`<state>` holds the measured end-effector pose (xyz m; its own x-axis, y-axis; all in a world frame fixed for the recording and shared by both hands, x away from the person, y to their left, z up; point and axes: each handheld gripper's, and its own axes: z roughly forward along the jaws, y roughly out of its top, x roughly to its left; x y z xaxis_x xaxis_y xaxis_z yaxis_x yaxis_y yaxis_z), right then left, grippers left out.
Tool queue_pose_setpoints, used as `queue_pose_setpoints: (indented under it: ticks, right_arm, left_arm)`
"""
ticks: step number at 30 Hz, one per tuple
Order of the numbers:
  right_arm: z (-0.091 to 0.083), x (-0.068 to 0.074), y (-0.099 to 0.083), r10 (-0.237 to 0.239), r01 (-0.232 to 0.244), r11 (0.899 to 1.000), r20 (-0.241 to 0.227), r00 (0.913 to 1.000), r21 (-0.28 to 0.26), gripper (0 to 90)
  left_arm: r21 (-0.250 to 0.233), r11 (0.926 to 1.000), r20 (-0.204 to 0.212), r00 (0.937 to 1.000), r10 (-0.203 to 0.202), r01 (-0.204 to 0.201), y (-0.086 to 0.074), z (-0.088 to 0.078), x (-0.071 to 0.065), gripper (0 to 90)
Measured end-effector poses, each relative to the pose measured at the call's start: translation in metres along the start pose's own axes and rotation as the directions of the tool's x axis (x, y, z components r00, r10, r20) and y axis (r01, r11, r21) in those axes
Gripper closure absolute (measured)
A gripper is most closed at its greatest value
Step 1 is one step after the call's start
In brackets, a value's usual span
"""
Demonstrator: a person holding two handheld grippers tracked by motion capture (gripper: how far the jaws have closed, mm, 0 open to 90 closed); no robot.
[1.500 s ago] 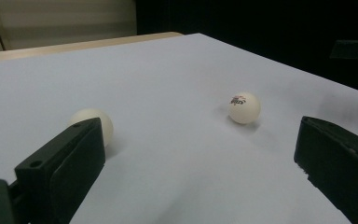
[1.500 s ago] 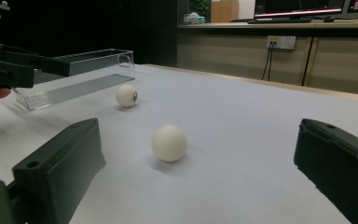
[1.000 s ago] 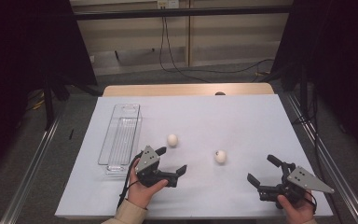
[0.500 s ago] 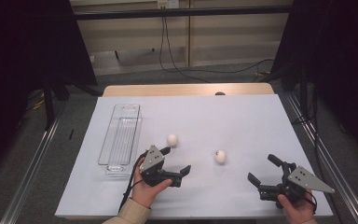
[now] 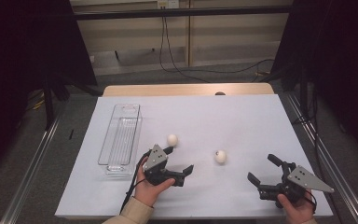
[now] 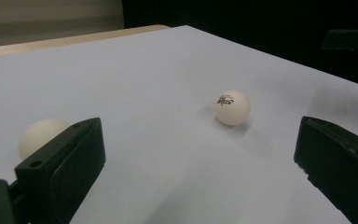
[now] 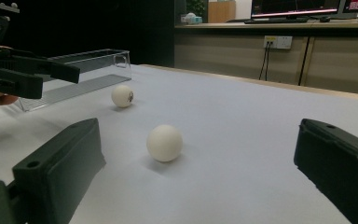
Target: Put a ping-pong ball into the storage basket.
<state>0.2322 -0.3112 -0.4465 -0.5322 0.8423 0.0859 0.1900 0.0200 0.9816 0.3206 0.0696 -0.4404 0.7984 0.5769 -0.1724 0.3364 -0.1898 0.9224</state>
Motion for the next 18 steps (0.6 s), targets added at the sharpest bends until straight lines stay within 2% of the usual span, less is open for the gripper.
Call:
queue_pose_setpoints:
  ticks: [18]
  right_arm:
    - [-0.0003,0.0,-0.0002,0.002,-0.002,1.0,-0.004,1.0,-0.001,0.5]
  left_arm:
    - [0.012,0.9999,0.006,1.0,-0.003,0.003,0.0025,0.0098,-0.0024,1.9]
